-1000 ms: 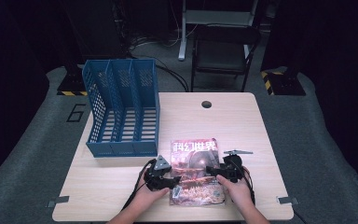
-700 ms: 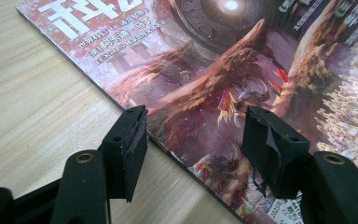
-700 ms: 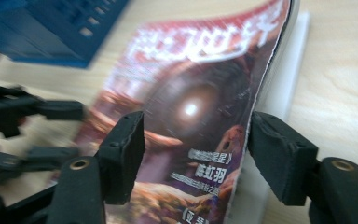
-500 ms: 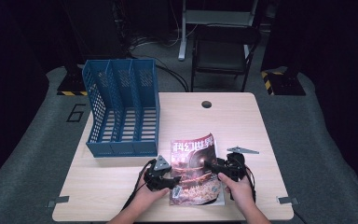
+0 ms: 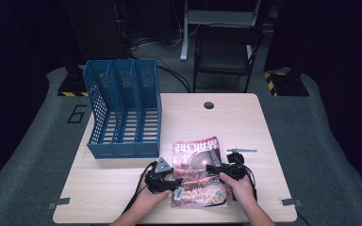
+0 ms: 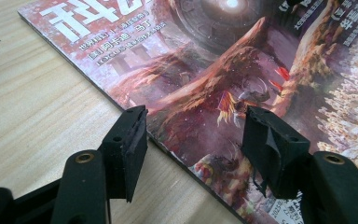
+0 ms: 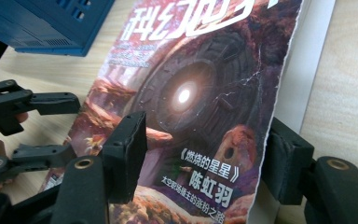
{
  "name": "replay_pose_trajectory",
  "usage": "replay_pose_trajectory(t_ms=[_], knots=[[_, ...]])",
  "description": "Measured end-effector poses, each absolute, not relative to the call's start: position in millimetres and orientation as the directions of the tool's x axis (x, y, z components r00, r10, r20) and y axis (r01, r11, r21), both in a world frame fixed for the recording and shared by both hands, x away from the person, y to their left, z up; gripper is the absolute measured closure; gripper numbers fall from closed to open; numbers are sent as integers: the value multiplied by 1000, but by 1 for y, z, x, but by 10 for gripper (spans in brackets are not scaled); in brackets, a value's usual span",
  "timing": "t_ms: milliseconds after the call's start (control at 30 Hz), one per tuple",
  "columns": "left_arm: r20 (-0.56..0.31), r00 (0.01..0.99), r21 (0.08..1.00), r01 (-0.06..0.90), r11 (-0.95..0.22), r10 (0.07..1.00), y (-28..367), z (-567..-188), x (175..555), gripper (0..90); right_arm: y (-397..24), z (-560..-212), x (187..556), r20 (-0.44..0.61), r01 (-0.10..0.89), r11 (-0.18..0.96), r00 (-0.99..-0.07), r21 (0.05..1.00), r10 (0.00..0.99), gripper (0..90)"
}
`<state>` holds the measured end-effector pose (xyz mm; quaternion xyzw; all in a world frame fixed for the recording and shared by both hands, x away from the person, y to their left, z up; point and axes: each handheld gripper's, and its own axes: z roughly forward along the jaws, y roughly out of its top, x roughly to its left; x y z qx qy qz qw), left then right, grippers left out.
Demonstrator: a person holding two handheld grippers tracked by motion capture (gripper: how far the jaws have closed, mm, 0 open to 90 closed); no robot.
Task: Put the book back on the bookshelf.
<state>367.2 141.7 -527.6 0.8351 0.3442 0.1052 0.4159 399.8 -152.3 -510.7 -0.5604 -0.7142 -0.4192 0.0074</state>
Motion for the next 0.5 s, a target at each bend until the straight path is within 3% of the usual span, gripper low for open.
replay_pose_trajectory(t_ms=[367,433,500], knots=[[-109,741,777,479,-409,662,142,-529,367,401,-155,-511,401,502,817,30,-382,576,776,453],[-109,742,775,480,-411,661,142,-529,367,401,-155,-510,400,491,820,69,-405,568,772,540],[-108,744,774,479,-414,659,143,-529,367,401,-153,-511,399,490,830,90,-409,551,770,557]])
